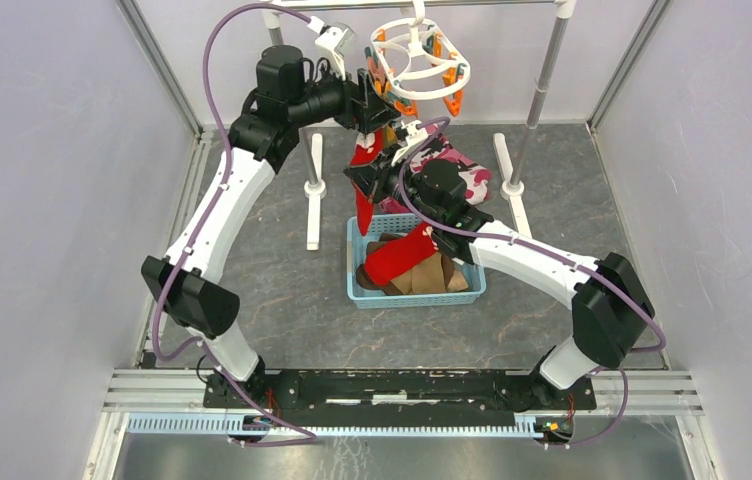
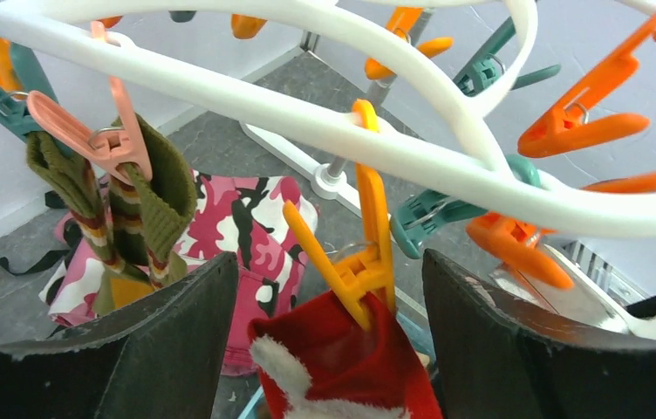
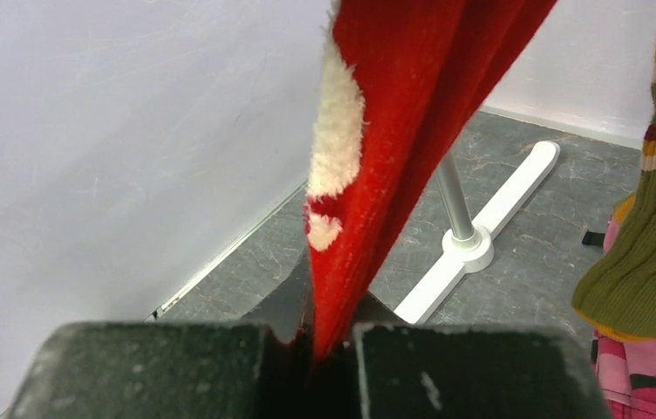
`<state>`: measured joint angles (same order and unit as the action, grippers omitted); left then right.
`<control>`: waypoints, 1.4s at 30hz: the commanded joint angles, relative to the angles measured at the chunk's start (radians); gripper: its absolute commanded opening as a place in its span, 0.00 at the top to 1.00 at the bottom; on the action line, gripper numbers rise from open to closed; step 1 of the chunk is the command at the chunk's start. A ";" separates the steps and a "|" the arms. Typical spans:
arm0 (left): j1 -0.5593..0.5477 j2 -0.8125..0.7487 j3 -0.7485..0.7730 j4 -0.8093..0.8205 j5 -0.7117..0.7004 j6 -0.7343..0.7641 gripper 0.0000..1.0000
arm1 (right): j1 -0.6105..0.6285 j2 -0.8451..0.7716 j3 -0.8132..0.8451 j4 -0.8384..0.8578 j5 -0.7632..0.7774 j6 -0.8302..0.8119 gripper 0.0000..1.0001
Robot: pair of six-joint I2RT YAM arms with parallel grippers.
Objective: Remove the socks clipped to the hanger
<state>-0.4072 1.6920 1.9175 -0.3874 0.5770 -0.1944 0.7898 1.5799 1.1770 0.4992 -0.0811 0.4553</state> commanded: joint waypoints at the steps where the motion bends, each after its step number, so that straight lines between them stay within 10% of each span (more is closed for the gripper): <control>1: -0.002 0.032 0.073 0.019 -0.028 0.059 0.20 | 0.011 0.001 0.024 0.005 -0.039 -0.005 0.98; 23: -0.015 0.090 0.159 0.060 -0.079 0.064 0.38 | 0.013 -0.014 -0.023 0.009 -0.059 0.022 0.99; 30: -0.015 0.087 0.153 0.067 -0.082 0.060 0.57 | 0.012 -0.012 -0.023 0.001 -0.059 0.024 1.00; 35: -0.017 0.086 0.155 0.077 -0.081 0.039 0.97 | 0.011 -0.016 -0.014 -0.016 -0.047 0.016 1.00; 42: -0.024 0.073 0.157 0.081 -0.053 0.029 0.98 | 0.006 -0.059 -0.040 -0.092 -0.025 -0.027 1.00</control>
<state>-0.4244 1.7752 2.0377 -0.3412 0.5171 -0.1616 0.7921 1.5791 1.1625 0.4385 -0.1089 0.4656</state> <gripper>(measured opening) 0.292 0.032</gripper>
